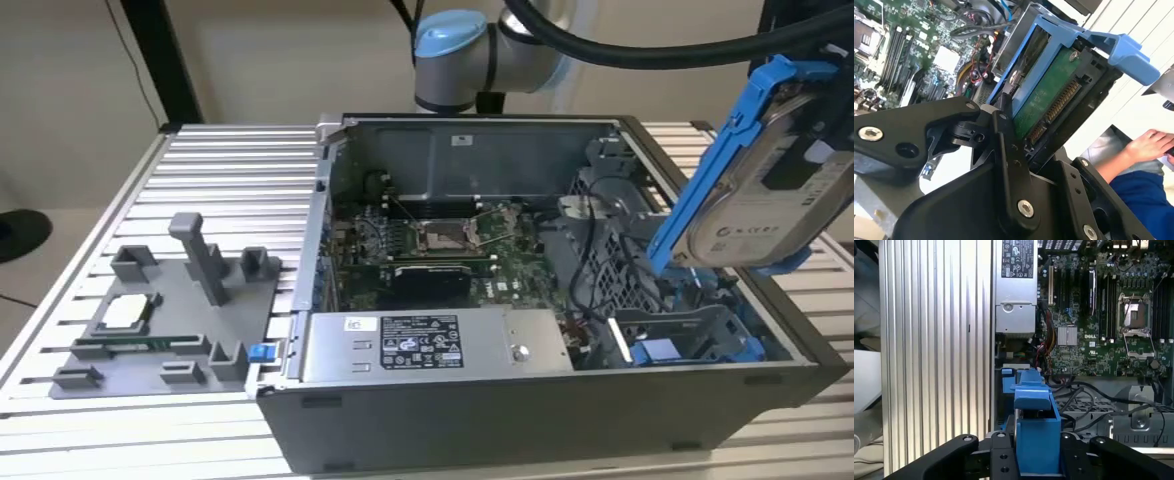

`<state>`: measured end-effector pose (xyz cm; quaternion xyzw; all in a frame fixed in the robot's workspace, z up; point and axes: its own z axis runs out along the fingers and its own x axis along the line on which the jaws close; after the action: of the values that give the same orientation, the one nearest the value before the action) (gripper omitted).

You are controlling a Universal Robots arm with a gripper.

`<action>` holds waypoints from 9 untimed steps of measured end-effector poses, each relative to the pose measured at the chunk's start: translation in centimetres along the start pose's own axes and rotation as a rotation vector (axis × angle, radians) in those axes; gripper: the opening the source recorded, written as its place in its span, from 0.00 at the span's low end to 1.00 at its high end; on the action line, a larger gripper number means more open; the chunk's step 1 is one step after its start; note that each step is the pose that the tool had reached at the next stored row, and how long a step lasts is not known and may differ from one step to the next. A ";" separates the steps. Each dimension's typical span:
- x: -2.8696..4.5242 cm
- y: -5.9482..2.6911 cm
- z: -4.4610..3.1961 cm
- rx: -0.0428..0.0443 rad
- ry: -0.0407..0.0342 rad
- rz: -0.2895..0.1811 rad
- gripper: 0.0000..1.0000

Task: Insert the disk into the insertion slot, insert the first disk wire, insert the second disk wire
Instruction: 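Insert the disk into the insertion slot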

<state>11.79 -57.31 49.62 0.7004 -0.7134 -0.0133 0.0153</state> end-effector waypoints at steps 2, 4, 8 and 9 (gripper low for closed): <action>0.13 -0.03 0.19 -0.0002 0.0000 0.000 0.00; 0.20 -0.05 0.38 -0.0003 0.0002 0.000 0.00; 0.21 -0.07 0.67 -0.0014 -0.0001 0.006 0.00; 0.21 -0.08 0.73 -0.0015 -0.0003 0.011 0.00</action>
<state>11.83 -57.52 48.89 0.6963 -0.7174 -0.0138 0.0158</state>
